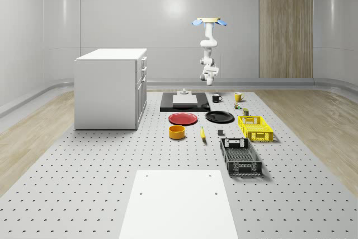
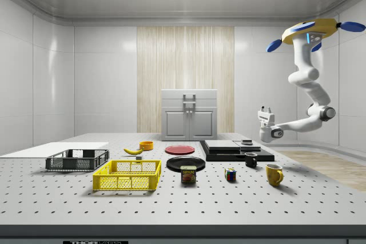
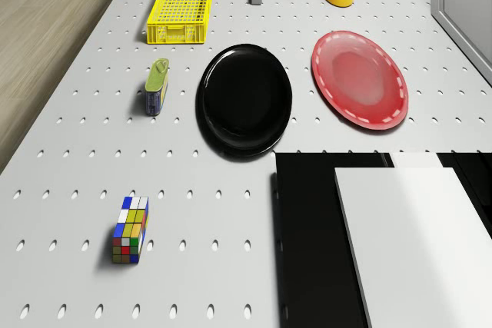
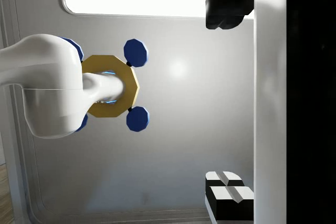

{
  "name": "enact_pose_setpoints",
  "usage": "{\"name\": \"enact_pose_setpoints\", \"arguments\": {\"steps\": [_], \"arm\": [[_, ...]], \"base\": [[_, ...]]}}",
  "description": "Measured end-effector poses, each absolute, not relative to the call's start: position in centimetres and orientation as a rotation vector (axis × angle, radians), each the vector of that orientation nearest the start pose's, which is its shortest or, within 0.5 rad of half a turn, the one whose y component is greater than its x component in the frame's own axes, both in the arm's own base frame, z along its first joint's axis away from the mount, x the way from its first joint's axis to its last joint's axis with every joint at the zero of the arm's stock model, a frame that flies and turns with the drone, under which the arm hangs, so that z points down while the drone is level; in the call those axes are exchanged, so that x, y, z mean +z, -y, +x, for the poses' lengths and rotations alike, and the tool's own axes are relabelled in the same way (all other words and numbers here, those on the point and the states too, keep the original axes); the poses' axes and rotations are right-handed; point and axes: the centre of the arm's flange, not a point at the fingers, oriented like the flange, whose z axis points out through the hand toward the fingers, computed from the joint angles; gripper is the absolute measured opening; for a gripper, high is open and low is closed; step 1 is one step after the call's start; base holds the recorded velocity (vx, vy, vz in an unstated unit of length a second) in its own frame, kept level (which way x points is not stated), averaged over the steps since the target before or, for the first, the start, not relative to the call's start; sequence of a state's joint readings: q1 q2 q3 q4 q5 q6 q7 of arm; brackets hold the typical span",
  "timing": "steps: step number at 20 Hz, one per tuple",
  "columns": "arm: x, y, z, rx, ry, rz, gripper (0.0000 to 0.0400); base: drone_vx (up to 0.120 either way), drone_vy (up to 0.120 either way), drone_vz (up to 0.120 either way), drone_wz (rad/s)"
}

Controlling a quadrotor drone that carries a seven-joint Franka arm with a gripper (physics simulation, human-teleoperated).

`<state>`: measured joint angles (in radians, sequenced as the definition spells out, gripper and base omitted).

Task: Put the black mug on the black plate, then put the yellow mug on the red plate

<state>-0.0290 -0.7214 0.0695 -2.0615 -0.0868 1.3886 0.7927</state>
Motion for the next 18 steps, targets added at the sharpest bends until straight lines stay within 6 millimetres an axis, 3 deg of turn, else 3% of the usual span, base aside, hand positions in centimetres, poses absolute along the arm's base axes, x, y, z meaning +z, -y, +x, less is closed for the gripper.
{"name": "enact_pose_setpoints", "arguments": {"steps": [2, 6, 11, 13, 15, 18], "arm": [[69.0, -1.8, 30.1, -0.193, -1.259, -3.034, 0.04], [68.5, -3.5, 30.1, -0.322, -1.317, -3.172, 0.04], [66.1, -7.1, 30.2, -0.709, -1.457, -3.496, 0.04], [63.9, -8.7, 30.2, -1.006, -1.533, -3.668, 0.04], [60.9, -9.7, 30.3, -1.436, -1.606, -3.825, 0.04], [55.8, -9.3, 30.5, -2.381, -1.645, -3.869, 0.04]], "base": [[0.0, 0.0, 0.0, 0.0], [0.0, 0.0, -0.11, 0.0], [0.0, 0.0, -0.12, 0.0], [0.0, 0.0, -0.12, 0.0], [0.06, 0.0, -0.12, 0.0], [0.12, 0.0, -0.12, 0.0]]}}
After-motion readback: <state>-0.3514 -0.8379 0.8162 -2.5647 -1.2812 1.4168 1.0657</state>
